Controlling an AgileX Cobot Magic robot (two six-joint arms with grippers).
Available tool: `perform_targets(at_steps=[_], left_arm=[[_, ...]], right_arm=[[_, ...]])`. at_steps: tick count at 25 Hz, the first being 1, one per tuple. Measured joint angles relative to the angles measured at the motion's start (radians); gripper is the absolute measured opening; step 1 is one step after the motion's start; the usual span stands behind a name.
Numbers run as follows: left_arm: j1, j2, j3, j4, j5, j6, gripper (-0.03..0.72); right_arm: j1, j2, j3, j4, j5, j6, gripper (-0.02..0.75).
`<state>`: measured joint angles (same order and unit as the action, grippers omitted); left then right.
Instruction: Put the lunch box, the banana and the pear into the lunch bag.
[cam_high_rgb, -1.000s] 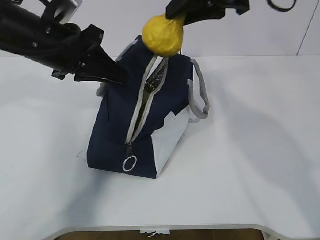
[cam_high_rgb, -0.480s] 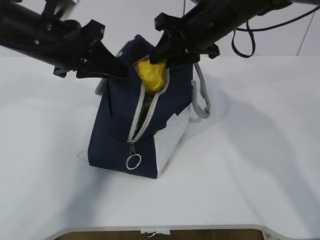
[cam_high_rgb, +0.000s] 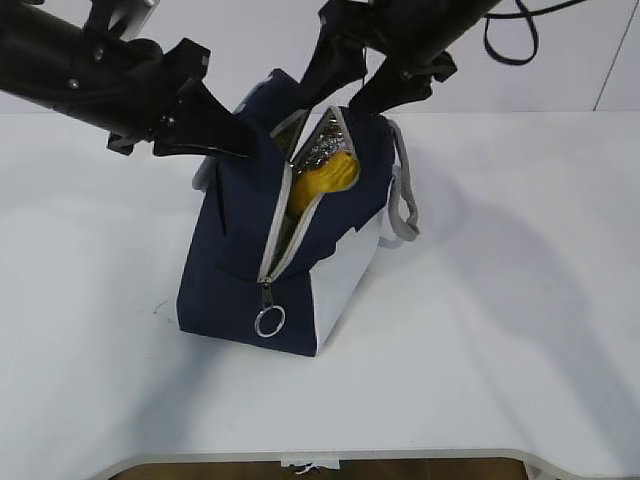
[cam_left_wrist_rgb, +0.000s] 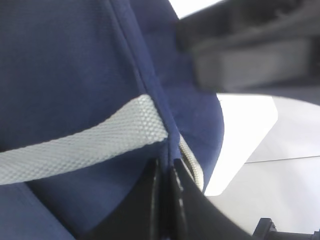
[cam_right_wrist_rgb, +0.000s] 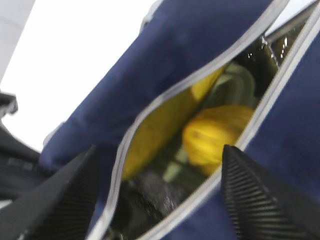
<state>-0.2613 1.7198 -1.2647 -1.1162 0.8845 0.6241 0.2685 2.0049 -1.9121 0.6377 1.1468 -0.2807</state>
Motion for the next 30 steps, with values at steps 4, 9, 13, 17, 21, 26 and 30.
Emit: perform_targets(at_steps=[4,9,13,17,21,26,30], left_arm=[[0.0,0.0,0.0,0.0,0.0,0.0,-0.006],[0.0,0.0,0.0,0.015,0.0,0.0,-0.006],[0.0,0.0,0.0,0.029,-0.003,0.0,-0.006],[0.0,0.0,0.0,0.035,-0.009,0.0,-0.006],[0.0,0.0,0.0,0.036,-0.01,0.0,-0.006],[0.0,0.0,0.0,0.037,-0.01,0.0,-0.006],[0.0,0.0,0.0,0.037,-0.01,0.0,-0.006]], right_arm=[[0.0,0.0,-0.094,-0.167,0.077,0.094,0.56],[0.0,-0.002,-0.12,-0.34,0.089,0.249,0.556],[0.0,0.011,-0.121,-0.361,0.095,0.291,0.555],[0.0,0.051,-0.121,-0.372,0.097,0.301,0.555],[0.0,0.083,-0.121,-0.374,0.097,0.302,0.555],[0.0,0.107,-0.121,-0.37,0.097,0.304,0.519],[0.0,0.111,-0.121,-0.366,0.097,0.306,0.414]])
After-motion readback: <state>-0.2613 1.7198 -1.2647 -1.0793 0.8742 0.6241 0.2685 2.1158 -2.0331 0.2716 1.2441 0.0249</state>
